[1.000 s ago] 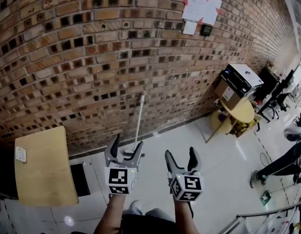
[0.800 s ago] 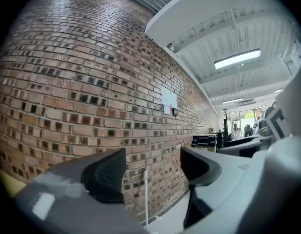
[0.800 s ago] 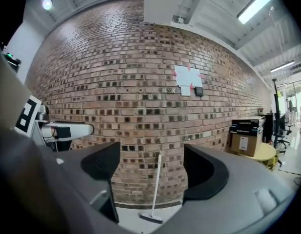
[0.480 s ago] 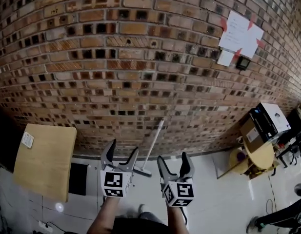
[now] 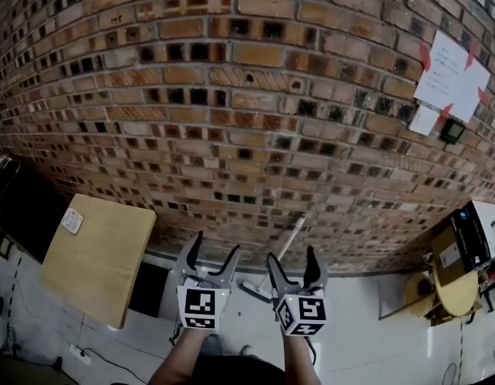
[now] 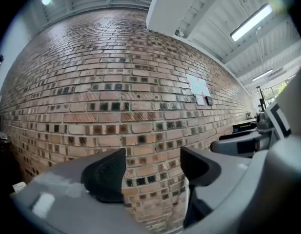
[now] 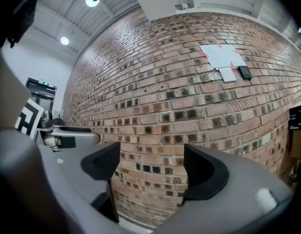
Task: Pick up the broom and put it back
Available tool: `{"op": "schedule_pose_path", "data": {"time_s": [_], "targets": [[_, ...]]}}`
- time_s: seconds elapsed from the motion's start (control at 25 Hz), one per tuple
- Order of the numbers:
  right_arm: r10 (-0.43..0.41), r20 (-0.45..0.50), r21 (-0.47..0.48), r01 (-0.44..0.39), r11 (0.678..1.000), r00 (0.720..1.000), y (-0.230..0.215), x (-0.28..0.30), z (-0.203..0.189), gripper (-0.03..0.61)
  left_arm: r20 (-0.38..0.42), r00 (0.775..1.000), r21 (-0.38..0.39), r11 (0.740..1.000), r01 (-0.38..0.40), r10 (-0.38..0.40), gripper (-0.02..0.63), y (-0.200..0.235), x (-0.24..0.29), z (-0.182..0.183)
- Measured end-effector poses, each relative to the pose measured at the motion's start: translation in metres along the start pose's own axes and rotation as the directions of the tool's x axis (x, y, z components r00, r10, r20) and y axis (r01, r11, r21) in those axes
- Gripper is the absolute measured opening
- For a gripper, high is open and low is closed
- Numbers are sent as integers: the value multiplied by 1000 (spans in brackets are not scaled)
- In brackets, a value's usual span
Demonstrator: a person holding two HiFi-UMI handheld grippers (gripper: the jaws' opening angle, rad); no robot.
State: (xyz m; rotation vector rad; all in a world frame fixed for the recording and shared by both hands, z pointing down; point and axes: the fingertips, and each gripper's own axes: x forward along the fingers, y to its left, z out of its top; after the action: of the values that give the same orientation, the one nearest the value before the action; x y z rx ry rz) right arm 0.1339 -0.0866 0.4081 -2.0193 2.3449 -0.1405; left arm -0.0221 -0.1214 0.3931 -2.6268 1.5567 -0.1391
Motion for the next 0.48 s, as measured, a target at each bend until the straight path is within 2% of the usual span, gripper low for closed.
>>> {"op": "schedule_pose_path", "data": {"time_s": [0.16,0.28,0.48], "targets": [[30,21,-11,-30,999,999,20,58,12,413,16,1000,12,1000,-21,21,353,44,26,4],[67,36,-37,-65,997,997,46,101,25,414,68,997,11,999,-30,29,353,79,45,18],[83,33,-72,-80,994,996,75,149,23,414,88,995,-60,997,-48,53,353,134,74,8]]}}
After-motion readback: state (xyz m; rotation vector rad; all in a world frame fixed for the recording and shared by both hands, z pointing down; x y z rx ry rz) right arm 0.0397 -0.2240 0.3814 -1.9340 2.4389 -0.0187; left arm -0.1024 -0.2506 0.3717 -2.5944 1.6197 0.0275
